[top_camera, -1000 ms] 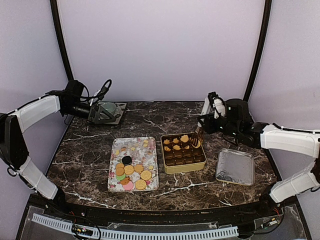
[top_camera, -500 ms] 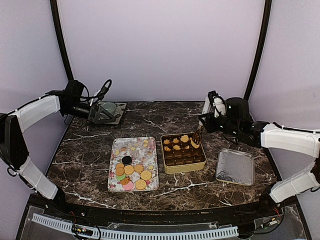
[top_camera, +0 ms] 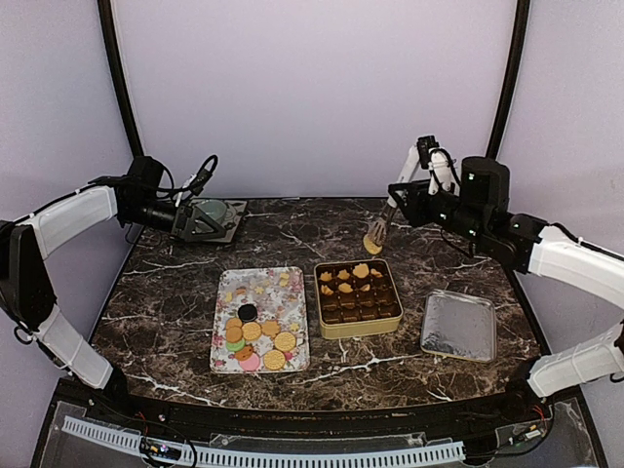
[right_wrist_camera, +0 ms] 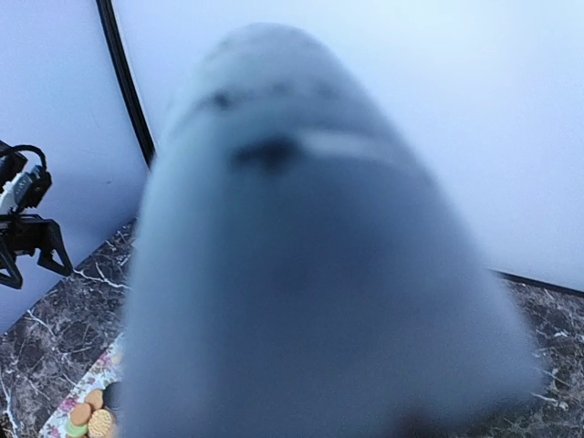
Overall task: Pack the cookies
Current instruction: Pick up the fake cookies from the empty pocket of the box, then place the fake cookies on the plate.
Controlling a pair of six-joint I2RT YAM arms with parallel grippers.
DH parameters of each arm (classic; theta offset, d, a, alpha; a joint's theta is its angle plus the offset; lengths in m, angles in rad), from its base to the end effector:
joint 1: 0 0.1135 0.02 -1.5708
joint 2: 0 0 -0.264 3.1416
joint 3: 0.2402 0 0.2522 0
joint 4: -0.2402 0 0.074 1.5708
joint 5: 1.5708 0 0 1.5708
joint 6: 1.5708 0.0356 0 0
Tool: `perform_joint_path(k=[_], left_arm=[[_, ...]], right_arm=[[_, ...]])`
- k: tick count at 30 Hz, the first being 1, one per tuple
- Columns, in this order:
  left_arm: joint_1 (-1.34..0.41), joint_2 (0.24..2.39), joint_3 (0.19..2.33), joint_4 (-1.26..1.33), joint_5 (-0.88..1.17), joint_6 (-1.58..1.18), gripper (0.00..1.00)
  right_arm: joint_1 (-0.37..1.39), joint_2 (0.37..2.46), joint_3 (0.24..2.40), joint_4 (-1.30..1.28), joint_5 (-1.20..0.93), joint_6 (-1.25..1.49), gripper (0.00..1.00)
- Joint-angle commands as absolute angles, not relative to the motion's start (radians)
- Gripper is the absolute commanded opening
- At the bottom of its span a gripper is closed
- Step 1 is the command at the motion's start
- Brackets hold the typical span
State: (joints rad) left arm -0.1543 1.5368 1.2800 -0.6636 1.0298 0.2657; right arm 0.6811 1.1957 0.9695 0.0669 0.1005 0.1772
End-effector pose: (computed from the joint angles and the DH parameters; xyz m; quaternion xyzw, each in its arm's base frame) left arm 0.3106 -0.0792 0.2997 0.3258 0.7738 -0.4504 0.3036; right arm 0.2225 0.1757 0.3453 -0.1579 0.7443 0.2348 0.6050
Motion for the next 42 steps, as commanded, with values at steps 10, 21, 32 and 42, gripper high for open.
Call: perform_joint_path(k=[10, 21, 32, 42], left_arm=[[-0.130, 1.532, 1.298, -0.738, 0.942, 0.289, 0.99], [-0.124, 1.514, 1.272, -0.739, 0.934, 0.300, 0.99], [-0.124, 1.513, 1.262, -0.761, 0.937, 0.322, 0.99], [-0.123, 1.495, 1.247, -0.760, 0.930, 0.324, 0.99]], right_arm=[[0.998, 1.458, 1.125, 0.237, -0.019, 0.276, 0.04], [1.051, 1.757, 1.289, 0.339, -0.035, 0.300, 0.03], [1.018, 1.863, 1.328, 0.318, 0.011, 0.290, 0.19], [1.015, 1.823, 1.323, 0.263, 0.124, 0.224, 0.48]])
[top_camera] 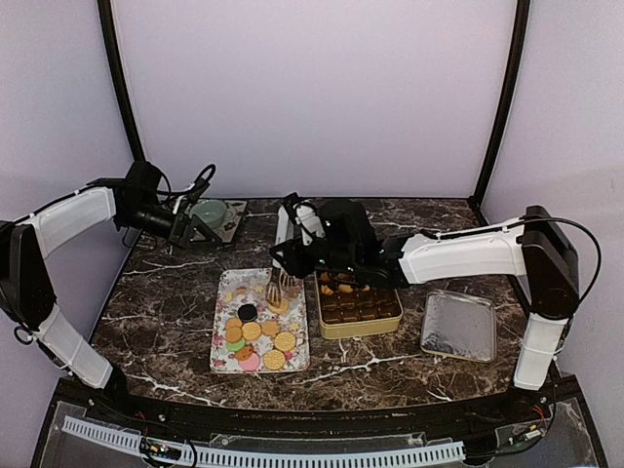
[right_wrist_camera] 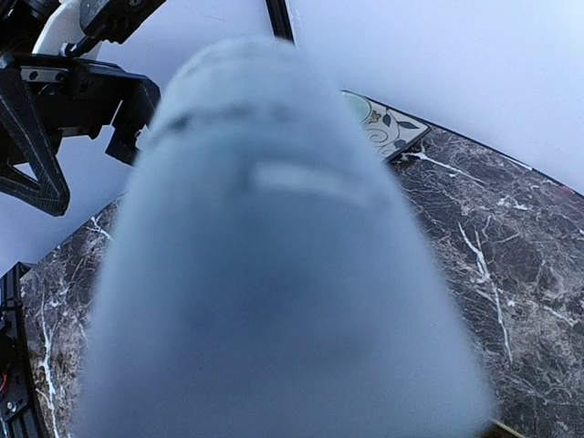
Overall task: Pack the cookies
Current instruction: Place the fake cookies on the plate, then pick up the fake cookies from the plate.
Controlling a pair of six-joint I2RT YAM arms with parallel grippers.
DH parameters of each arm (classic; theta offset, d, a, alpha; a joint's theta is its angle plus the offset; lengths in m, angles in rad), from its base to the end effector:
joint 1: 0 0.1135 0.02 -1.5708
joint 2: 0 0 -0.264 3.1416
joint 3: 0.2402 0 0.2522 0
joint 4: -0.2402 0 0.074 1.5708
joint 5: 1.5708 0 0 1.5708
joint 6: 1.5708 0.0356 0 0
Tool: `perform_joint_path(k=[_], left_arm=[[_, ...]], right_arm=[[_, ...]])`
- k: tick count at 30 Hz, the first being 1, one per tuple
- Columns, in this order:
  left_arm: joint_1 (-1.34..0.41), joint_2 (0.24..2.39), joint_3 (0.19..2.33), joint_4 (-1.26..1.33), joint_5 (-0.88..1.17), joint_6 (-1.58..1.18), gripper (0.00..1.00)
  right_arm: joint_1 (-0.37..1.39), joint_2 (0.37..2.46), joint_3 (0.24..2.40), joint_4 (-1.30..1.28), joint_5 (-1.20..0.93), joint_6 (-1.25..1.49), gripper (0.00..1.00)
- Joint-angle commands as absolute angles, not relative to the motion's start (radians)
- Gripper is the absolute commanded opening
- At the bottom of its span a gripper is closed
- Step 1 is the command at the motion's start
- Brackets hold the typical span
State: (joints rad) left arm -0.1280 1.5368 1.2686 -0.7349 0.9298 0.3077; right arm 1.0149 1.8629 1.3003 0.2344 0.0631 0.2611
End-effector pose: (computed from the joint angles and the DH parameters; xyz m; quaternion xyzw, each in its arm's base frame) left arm 0.3081 -0.0684 0.2899 0.3081 0.8107 -0.4062 0.2879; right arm 0.2335 0.3716 0.2511 -0.2820 0.7624 0.3259 0.4826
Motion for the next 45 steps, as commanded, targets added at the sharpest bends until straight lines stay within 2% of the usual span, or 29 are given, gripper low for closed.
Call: perform_joint_path(k=[1, 10, 27, 33, 40, 45], left_arm=[[-0.123, 1.493, 1.246, -0.759, 0.929, 0.326, 0.99], [-0.121, 1.485, 1.244, -0.753, 0.928, 0.327, 0.99], [-0.120, 1.476, 1.243, -0.746, 0.928, 0.324, 0.99], [-0.120, 1.478, 1.239, -0.747, 0.934, 0.326, 0.99], [-0.120, 1.480, 1.240, -0.746, 0.937, 0.324, 0.99], [-0.121, 1.482, 1.239, -0.745, 0.942, 0.318, 0.98]], right_arm=[[1.015, 1.815, 1.318, 0.261, 0.129, 0.220, 0.48], [1.095, 1.758, 1.291, 0.250, 0.139, 0.178, 0.45], [1.153, 1.908, 1.336, 0.233, 0.126, 0.193, 0.45], [1.155, 1.929, 1.332, 0.235, 0.108, 0.202, 0.42], [1.159, 1.892, 1.331, 0.224, 0.136, 0.189, 0.25], [1.156, 1.825, 1.329, 0.222, 0.152, 0.176, 0.19]])
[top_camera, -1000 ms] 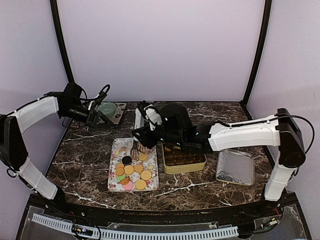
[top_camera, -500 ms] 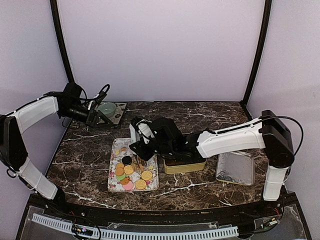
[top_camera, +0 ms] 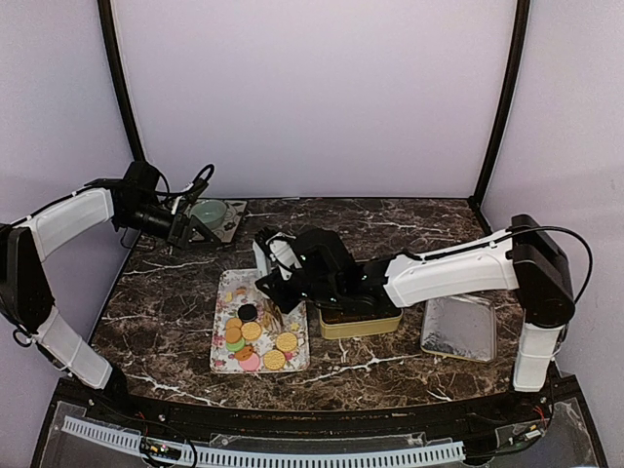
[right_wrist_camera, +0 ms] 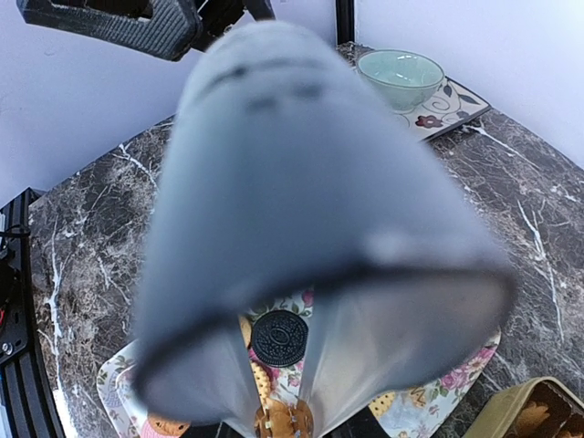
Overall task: Pack the cookies
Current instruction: Pick up the fake cookies from the plate, then place the fake cookies in the empty pocket of the box.
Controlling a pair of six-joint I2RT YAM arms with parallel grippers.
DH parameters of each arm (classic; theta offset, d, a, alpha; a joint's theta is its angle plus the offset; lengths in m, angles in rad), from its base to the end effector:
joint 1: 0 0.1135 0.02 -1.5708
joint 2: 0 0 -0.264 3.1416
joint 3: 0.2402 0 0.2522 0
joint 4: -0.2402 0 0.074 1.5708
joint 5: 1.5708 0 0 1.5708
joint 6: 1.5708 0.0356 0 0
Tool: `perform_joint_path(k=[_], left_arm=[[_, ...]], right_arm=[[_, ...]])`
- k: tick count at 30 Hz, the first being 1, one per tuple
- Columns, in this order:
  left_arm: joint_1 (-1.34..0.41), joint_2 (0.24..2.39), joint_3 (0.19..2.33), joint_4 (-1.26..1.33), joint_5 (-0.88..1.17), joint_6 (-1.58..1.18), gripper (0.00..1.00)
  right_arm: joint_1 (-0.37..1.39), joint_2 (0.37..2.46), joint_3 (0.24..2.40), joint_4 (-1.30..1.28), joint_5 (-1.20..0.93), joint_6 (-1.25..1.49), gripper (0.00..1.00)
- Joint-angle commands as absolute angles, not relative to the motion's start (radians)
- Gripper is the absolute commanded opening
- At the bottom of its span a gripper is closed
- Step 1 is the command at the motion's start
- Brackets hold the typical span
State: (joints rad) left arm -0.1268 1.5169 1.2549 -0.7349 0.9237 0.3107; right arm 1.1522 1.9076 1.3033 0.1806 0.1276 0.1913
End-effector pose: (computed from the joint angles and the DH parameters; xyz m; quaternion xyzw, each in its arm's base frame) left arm 0.3037 -0.0673 0.2915 0.3094 0.8108 -0.4023 0.2915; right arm 0.1840 0.4025 0.2279 -0.3567 0.7594 0.2951 0.4572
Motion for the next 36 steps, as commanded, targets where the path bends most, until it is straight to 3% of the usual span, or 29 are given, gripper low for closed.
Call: perform_joint_path(k=[1, 10, 22, 36], left_arm=[[-0.120, 1.482, 1.239, -0.744, 0.944, 0.315, 0.98], [-0.119, 1.480, 1.239, -0.740, 0.945, 0.308, 0.98], [-0.119, 1.480, 1.238, -0.739, 0.953, 0.308, 0.98], [-0.119, 1.481, 1.249, -0.738, 0.958, 0.300, 0.98]], right_arm=[[1.153, 1.812, 1.327, 0.224, 0.150, 0.176, 0.18], [1.081, 1.647, 1.234, 0.235, 0.183, 0.179, 0.14], [0.815, 1.299, 0.918, 0.102, 0.296, 0.139, 0.13], [0.713, 1.312, 0.869, 0.086, 0.277, 0.100, 0.13]])
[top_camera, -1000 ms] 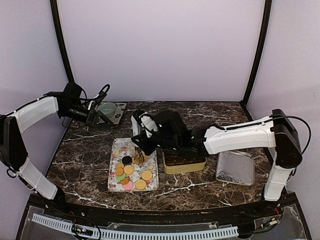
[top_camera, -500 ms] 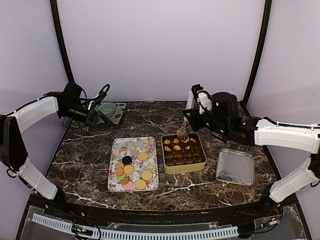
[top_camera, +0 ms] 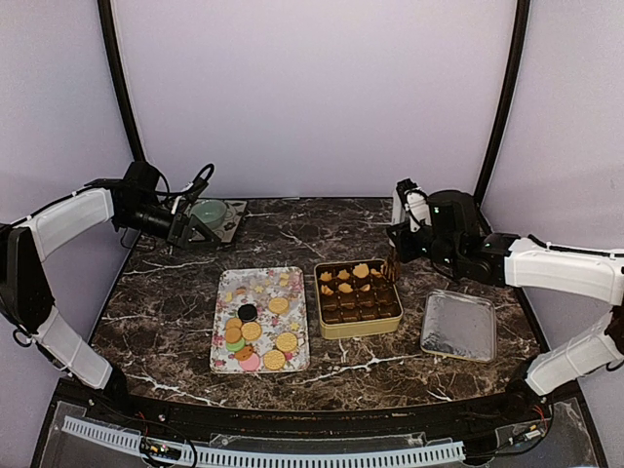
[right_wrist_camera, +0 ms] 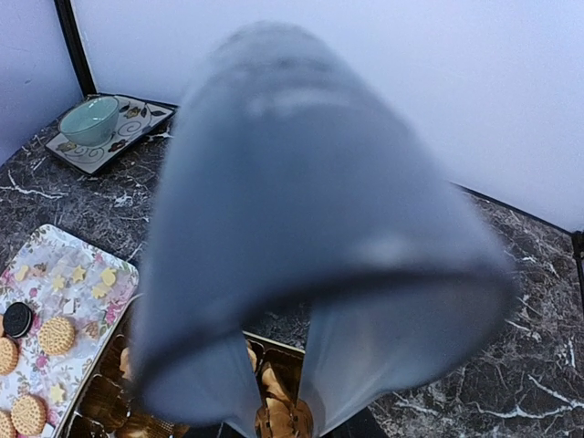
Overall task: Pack the cookies
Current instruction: Place the fake cookies in the empty pocket of the box.
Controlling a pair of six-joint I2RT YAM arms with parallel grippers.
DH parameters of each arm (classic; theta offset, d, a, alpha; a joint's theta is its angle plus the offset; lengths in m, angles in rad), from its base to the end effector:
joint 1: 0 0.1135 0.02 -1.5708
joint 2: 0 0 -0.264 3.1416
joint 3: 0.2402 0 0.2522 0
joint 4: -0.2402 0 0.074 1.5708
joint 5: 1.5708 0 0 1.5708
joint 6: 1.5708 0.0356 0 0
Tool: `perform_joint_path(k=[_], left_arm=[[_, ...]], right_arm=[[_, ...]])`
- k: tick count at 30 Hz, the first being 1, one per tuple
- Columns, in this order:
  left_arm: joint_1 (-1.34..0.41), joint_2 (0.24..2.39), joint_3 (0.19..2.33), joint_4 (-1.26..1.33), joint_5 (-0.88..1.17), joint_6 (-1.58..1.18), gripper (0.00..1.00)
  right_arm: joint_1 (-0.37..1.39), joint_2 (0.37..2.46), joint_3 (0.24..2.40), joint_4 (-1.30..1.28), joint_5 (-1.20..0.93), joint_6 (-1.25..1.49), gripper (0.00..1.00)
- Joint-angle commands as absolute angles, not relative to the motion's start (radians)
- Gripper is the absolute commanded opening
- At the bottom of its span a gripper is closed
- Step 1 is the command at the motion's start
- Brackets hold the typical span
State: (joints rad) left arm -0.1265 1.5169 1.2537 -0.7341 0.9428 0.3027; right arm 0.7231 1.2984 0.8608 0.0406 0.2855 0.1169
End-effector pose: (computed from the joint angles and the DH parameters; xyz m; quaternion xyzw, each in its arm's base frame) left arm 0.3033 -0.0676 0.2916 0.3075 0.8076 -0.4117 0.2893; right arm 0.2286 0.1884 0.2765 -0.1708 0.8101 0.1153 0.5488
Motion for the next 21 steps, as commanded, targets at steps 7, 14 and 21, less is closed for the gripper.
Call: perform_joint_path(k=[7, 14, 21], left_arm=[[-0.119, 1.487, 1.255, -0.740, 0.959, 0.300, 0.98], [-0.119, 1.488, 1.259, -0.753, 0.960, 0.310, 0.98], [-0.119, 1.491, 1.261, -0.752, 0.962, 0.305, 0.98]], right_arm=[[0.712, 1.326, 0.871, 0.102, 0.250, 0.113, 0.15], [0.712, 1.327, 0.876, 0.102, 0.236, 0.117, 0.18], [0.712, 1.319, 0.874, 0.087, 0.231, 0.117, 0.30]])
